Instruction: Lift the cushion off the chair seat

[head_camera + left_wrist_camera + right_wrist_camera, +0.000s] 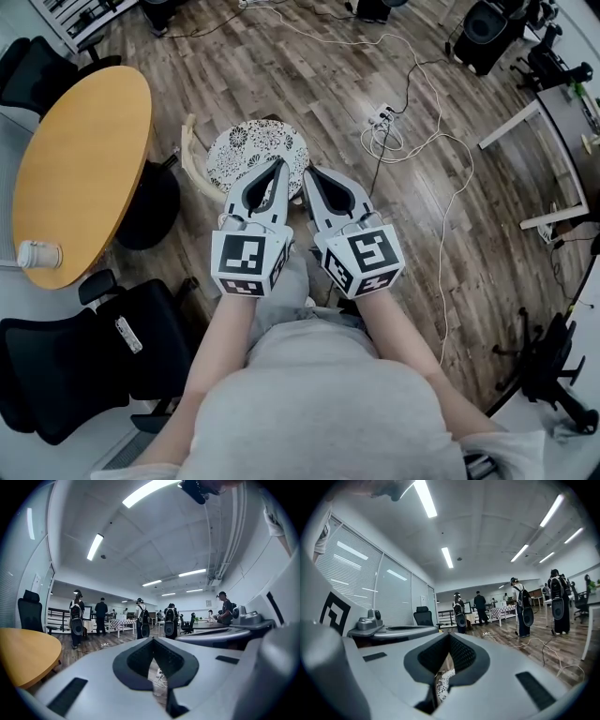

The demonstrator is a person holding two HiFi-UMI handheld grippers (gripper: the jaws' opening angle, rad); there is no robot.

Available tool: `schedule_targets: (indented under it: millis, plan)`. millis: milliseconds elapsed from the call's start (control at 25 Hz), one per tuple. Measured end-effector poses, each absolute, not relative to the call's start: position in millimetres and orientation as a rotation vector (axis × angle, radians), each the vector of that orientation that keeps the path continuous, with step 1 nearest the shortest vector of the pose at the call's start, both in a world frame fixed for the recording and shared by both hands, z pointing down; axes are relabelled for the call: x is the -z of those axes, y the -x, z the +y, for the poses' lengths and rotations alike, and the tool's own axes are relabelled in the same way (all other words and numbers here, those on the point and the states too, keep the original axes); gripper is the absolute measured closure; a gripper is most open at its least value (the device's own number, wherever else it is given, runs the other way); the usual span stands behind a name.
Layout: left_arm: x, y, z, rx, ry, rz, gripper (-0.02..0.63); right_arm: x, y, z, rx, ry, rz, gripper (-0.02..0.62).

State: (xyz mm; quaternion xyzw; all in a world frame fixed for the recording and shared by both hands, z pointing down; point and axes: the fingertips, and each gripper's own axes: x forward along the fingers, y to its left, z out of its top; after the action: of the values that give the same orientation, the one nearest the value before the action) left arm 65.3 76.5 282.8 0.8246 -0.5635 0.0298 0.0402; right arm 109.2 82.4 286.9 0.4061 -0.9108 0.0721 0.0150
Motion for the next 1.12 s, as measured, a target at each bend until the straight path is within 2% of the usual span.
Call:
schedule_targets:
  millis: [400,840,1120]
  plan:
    - [-295,-49,9,-0.055,-2.503,-1.754,0.604,-302,-88,11,-0.217,-1.186,-2.816,0.569]
    - [-318,-32,-55,-0.153,-2.434,-1.698,0.604,-315,-68,-62,-0.259,-1.150,-2.789,0.569]
    - [-339,-2,-89,-0.135,-2.305,-1.682,0.604,-328,-39,-105,-0.292,-1.112,-2.771,0.570]
